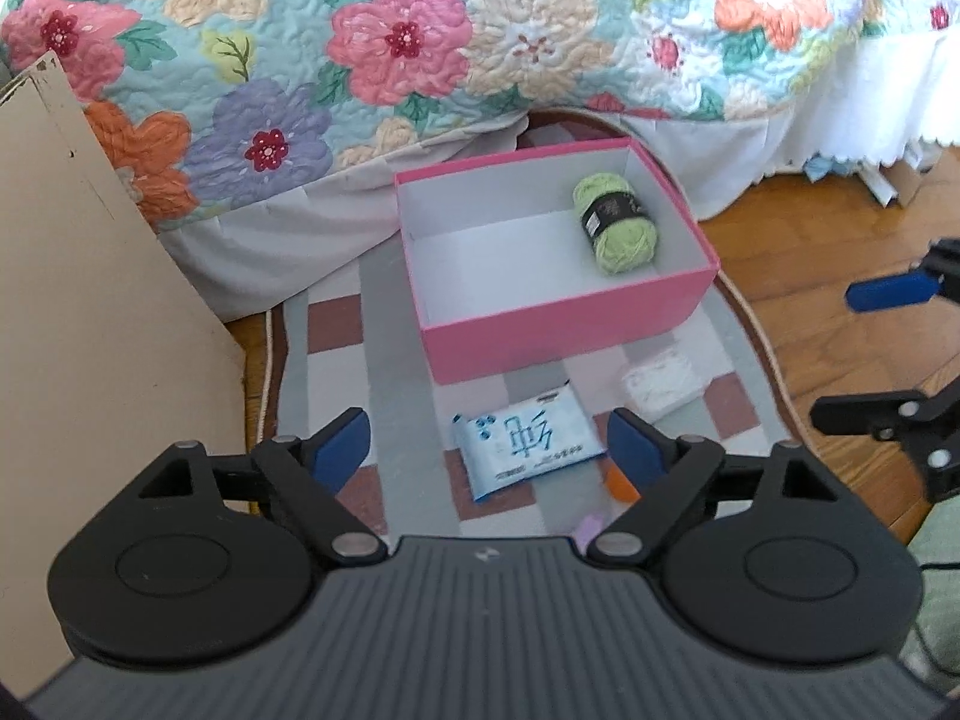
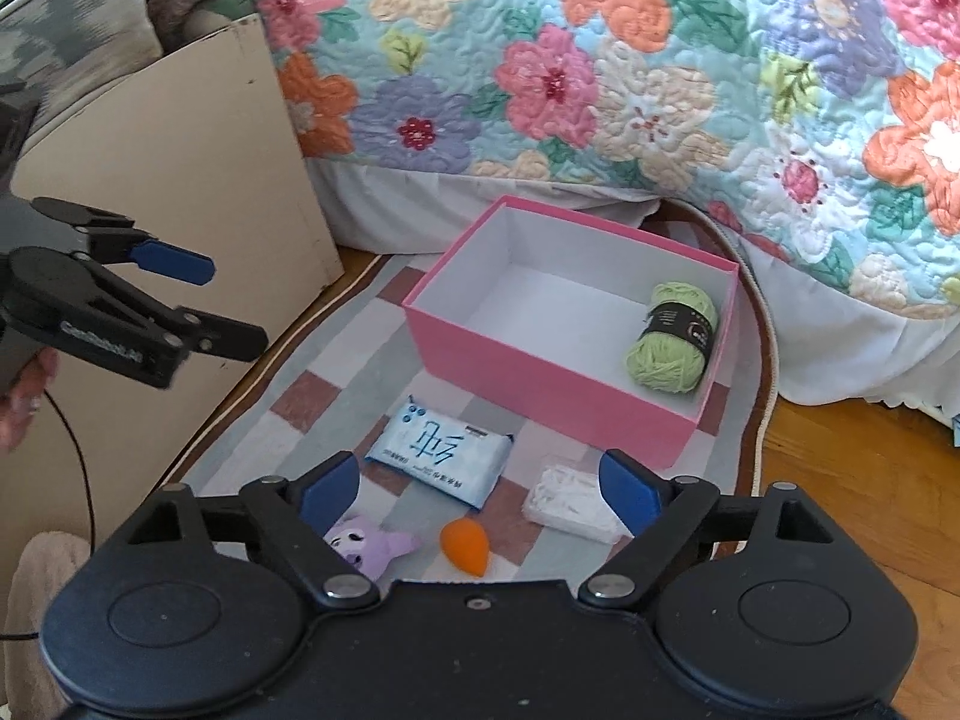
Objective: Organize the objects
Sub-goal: 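Raise the left tool out of the box and back over the rug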
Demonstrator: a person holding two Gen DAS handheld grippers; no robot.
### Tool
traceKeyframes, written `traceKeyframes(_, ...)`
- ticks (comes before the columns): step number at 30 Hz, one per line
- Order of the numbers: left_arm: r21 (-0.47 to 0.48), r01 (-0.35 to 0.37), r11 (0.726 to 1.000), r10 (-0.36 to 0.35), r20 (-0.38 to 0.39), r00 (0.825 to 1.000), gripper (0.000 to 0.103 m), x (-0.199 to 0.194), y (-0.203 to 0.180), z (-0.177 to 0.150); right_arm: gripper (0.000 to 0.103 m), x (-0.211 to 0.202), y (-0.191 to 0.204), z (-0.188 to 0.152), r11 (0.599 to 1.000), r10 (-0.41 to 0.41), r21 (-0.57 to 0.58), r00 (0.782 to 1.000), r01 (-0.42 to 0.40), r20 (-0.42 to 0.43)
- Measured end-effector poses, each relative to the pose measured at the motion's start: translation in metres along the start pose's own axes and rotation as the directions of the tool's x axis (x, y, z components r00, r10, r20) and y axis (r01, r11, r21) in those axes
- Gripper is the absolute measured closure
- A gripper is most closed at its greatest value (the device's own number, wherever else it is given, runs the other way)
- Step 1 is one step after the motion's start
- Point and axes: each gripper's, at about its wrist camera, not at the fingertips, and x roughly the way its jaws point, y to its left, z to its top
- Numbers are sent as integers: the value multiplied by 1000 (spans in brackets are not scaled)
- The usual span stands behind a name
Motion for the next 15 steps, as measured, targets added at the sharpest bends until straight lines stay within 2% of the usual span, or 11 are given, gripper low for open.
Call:
traceKeyframes(5,2,7,1000,-7,-25,1000,11,3,-3,-14,12,-1,10,-7,999,41,3,999,-41,-29)
traceKeyframes(11,-13,73,997,-73,-76,994,10,6,-4,-29,12,-3,22,-14,996,89,-21,994,-90,-58)
traceKeyframes(15,-8,88,996,-88,-80,993,7,5,-8,-39,12,-2,32,-19,991,118,-46,990,-122,-82)
